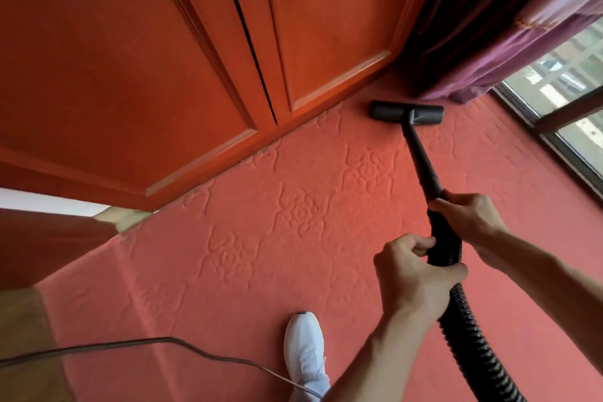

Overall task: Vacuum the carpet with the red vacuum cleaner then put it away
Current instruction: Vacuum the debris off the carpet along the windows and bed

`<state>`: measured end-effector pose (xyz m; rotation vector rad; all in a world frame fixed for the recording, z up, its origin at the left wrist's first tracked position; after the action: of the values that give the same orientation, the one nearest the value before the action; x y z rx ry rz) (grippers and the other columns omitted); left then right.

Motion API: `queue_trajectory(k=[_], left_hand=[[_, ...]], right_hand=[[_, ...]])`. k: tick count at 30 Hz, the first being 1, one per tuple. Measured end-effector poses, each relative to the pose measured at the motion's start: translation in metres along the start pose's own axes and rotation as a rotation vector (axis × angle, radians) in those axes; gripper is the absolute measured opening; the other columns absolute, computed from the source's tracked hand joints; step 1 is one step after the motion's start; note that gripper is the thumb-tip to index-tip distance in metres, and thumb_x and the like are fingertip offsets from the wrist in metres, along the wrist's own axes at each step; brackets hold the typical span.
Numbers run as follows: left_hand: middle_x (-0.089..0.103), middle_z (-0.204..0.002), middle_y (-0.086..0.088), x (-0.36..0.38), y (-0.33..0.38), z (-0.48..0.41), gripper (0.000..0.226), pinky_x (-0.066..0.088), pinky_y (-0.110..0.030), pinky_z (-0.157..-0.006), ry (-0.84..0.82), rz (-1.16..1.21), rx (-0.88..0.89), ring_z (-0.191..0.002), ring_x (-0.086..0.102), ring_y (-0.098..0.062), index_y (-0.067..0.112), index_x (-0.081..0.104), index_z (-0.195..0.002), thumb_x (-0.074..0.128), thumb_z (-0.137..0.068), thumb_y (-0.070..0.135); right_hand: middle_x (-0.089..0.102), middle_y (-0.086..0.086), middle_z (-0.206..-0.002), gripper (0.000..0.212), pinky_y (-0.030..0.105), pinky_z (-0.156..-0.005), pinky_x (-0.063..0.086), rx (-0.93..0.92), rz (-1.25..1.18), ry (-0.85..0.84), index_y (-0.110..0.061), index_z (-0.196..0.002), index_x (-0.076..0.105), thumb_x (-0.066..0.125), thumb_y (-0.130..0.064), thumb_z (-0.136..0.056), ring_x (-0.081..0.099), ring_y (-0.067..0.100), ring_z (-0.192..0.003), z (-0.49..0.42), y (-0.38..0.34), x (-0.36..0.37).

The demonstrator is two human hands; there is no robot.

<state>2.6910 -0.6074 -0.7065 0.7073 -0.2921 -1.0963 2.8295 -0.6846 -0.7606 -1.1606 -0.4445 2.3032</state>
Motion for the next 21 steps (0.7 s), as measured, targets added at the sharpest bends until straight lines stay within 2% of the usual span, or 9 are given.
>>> queue_trajectory(k=[6, 10, 13, 16, 19, 21], left_hand=[[0.070, -0.098, 0.015, -0.014, -0.030, 0.040, 0.036, 0.042, 0.000, -0.056, -0.013, -0.009, -0.045, -0.074, 0.060, 0.006, 0.023, 0.077, -0.102, 0.086, -0.068, 0.023], [0.067, -0.084, 0.018, -0.010, -0.054, 0.082, 0.031, 0.041, 0.000, -0.055, -0.016, 0.045, -0.060, -0.068, 0.058, 0.010, 0.026, 0.078, -0.096, 0.087, -0.066, 0.024], [0.066, -0.080, 0.019, -0.005, -0.082, 0.116, 0.028, 0.043, -0.004, -0.057, -0.021, 0.082, -0.081, -0.067, 0.059, 0.006, 0.028, 0.077, -0.091, 0.088, -0.066, 0.024], [0.069, -0.083, 0.019, -0.005, -0.107, 0.149, 0.031, 0.054, -0.016, -0.072, -0.028, 0.125, -0.120, -0.075, 0.065, -0.002, 0.027, 0.078, -0.091, 0.088, -0.062, 0.027], [0.071, -0.085, 0.018, -0.011, -0.133, 0.174, 0.029, 0.057, -0.022, -0.078, -0.032, 0.130, -0.143, -0.080, 0.070, -0.006, 0.030, 0.077, -0.085, 0.087, -0.058, 0.030], [0.073, -0.087, 0.016, -0.016, -0.150, 0.190, 0.035, 0.060, -0.031, -0.084, -0.035, 0.136, -0.160, -0.084, 0.073, -0.010, 0.030, 0.078, -0.085, 0.085, -0.051, 0.035]], right_hand=[[0.064, 0.012, -0.072, 0.014, 0.032, -0.057, 0.043, 0.007, 0.129, -0.098, -0.009, -0.075, 0.073, 0.068, -0.022, -0.079, 0.057, 0.024, -0.063, 0.042, 0.021, 0.002], [0.060, 0.009, -0.066, 0.016, 0.029, -0.053, 0.038, -0.010, 0.170, -0.154, -0.005, -0.075, 0.072, 0.067, -0.020, -0.078, 0.053, 0.021, -0.058, 0.081, 0.042, -0.004], [0.060, 0.008, -0.066, 0.017, 0.028, -0.054, 0.039, -0.023, 0.208, -0.216, -0.004, -0.075, 0.072, 0.067, -0.020, -0.078, 0.053, 0.020, -0.059, 0.117, 0.064, -0.008], [0.062, 0.009, -0.068, 0.018, 0.029, -0.056, 0.041, -0.031, 0.221, -0.244, -0.003, -0.074, 0.072, 0.066, -0.019, -0.079, 0.056, 0.021, -0.061, 0.151, 0.086, -0.007], [0.063, 0.011, -0.068, 0.018, 0.030, -0.056, 0.041, -0.030, 0.226, -0.233, -0.003, -0.072, 0.071, 0.066, -0.020, -0.079, 0.056, 0.023, -0.062, 0.181, 0.104, 0.001], [0.061, 0.012, -0.067, 0.018, 0.030, -0.054, 0.038, -0.028, 0.238, -0.225, -0.003, -0.072, 0.070, 0.066, -0.020, -0.079, 0.054, 0.023, -0.060, 0.202, 0.116, 0.009]])
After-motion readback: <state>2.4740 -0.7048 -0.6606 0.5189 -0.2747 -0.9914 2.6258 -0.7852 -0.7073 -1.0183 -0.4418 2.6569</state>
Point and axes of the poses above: each hand's wrist, its own z-axis away from the middle knuckle, its own x-axis out of the palm, y = z × x, the point moved 3 cm from there along -z, towards the middle knuckle
